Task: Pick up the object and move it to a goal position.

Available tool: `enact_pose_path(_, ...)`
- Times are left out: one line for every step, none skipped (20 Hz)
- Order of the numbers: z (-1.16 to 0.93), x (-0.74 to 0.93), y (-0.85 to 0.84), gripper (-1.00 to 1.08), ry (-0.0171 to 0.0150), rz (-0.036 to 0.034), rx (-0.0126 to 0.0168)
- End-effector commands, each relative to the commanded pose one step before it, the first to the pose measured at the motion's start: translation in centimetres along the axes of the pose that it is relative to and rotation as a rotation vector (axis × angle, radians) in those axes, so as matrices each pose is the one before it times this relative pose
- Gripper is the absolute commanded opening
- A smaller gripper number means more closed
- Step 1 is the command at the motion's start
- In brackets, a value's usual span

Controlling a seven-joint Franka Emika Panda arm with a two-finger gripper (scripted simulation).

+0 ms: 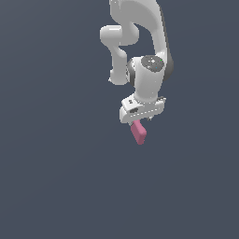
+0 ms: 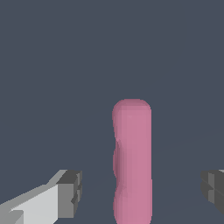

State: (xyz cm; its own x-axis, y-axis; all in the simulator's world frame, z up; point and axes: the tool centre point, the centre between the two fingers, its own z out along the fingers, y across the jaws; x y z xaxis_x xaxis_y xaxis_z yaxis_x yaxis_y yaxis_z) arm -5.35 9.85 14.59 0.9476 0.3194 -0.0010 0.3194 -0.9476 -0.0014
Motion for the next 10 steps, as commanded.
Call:
enact_pose_path(0.12,-0.013,0.065,1.0,0.00001,0.00099,-0.00015)
enact_pose_path(0.164,-0.008,0.008,1.0,0.0,0.0,0.0)
enact_pose_path(0.224,-0.007,-0.029,1.0,0.00009,-0.00068,-0.00005)
enact_pose_path(0.29,-0.012,-0.026,1.0,0.00009,-0.00068,-0.00005)
enact_pose_path(0.356,-0.016,-0.023,1.0,0.00009,-0.00068,-0.00004)
enact_pose_path(0.425,-0.022,-0.009,1.0,0.00006,-0.00048,-0.00002)
enact_pose_path(0.489,-0.024,-0.026,1.0,0.00011,-0.00084,-0.00004)
enact_pose_path(0.548,-0.027,-0.024,1.0,0.00011,-0.00084,-0.00004)
enact_pose_path(0.513,-0.022,-0.025,1.0,0.00011,-0.00084,-0.00005)
enact_pose_path(0.452,-0.015,-0.018,1.0,0.00009,-0.00068,-0.00006)
